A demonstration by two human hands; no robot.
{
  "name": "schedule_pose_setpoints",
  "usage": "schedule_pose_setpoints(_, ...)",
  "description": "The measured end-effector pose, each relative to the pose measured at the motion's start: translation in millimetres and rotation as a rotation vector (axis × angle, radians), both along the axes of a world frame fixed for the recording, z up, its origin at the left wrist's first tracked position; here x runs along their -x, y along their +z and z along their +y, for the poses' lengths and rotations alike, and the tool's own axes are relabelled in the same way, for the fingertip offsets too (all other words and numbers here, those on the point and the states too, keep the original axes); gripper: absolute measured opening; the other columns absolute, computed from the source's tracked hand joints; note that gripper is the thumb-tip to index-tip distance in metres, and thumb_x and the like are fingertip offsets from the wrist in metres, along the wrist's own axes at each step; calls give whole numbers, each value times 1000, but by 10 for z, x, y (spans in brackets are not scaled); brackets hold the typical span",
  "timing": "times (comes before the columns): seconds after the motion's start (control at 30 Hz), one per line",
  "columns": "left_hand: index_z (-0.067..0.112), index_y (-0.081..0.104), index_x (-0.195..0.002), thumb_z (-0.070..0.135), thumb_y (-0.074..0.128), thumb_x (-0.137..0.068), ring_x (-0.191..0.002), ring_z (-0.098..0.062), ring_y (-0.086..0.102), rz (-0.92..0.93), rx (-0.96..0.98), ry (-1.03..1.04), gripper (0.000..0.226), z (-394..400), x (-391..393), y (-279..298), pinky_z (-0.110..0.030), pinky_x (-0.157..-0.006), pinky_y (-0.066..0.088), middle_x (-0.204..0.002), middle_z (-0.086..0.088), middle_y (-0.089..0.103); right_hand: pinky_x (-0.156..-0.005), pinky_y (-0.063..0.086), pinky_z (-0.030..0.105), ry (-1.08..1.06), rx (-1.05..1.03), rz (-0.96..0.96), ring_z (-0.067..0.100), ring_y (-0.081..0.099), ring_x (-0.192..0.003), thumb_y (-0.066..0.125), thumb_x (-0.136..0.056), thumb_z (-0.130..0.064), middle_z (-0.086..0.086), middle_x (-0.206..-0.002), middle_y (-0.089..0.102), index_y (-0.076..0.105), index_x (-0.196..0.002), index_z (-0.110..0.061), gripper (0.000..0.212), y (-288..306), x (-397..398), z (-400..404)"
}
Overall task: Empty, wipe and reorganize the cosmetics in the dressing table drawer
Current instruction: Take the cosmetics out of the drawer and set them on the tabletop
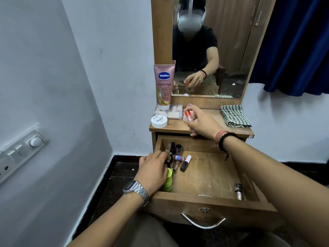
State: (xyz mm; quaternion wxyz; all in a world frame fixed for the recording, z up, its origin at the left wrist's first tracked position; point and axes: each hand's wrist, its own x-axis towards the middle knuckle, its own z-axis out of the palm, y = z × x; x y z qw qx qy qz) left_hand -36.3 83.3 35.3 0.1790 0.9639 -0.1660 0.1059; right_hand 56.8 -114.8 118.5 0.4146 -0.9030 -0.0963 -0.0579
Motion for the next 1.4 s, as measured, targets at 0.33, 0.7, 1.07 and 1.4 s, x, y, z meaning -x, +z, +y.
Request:
schedule_pose_setpoints(0.33,32,49,-114,24,43,-89,-106,-8,45,-36,27,-19,28,11,-35,-62,-27,-83,24,-114,13,46,-47,36,13,-23,413,-82,7,54,-62,77,-80,-17,-6,-73,57,69,-94,-13,17,235,-540,221)
schedule_pose_setpoints(0.7,32,48,-116,21,43,-88,-108,-5,42,-27,35,-22,30,5,-13,-67,-25,-83,21,-119,14,42,-61,38,25,35,507,-67,13,43,-77,67,-78,-10,-6,-74,51,55,-79,-19,15,255,-756,500)
schedule_pose_setpoints(1.07,34,47,-117,21,44,-89,-110,-5,42,-13,54,-19,31,9,-21,-64,-25,-87,22,-121,14,41,-95,47,49,-28,404,27,22,60,-92,71,-79,-14,-2,-81,59,53,-72,-23,21,269,-667,516)
schedule_pose_setpoints(1.4,32,48,-117,20,43,-88,-109,-7,43,-18,65,-9,32,9,-20,-57,-26,-85,24,-120,13,43,-94,48,44,-44,381,22,22,60,-100,77,-77,-19,2,-95,63,61,-88,-20,20,229,-683,473)
